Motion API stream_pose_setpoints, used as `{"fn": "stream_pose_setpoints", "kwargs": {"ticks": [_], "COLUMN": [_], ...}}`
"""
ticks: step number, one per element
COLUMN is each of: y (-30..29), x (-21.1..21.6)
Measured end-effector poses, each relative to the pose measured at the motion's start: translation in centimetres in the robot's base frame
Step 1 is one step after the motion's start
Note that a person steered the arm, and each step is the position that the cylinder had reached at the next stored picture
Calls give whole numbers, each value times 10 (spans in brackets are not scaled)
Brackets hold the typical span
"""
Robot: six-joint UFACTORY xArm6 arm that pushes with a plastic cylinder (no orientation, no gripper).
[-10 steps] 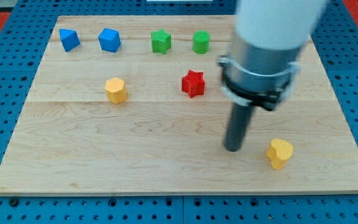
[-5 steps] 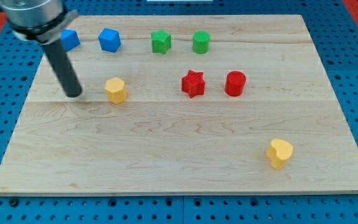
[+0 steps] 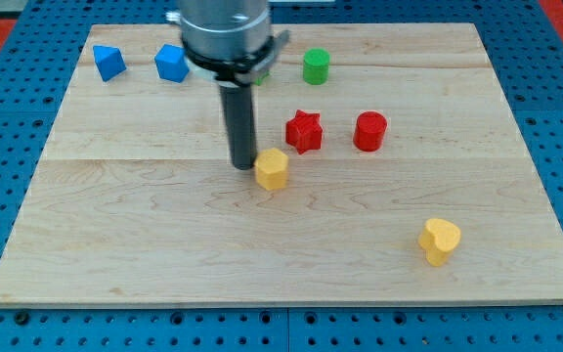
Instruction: Place the yellow hexagon into the yellow heart
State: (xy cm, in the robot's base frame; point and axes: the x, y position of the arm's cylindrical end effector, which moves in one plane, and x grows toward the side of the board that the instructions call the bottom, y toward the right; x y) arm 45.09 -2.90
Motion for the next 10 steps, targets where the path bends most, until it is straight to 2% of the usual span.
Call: {"fn": "stream_pose_setpoints", "kwargs": {"ticks": [1, 2, 4, 5, 8, 10], "y": [29, 65, 75, 120, 94, 154], "x": [-12, 12, 56, 70, 107, 111]}}
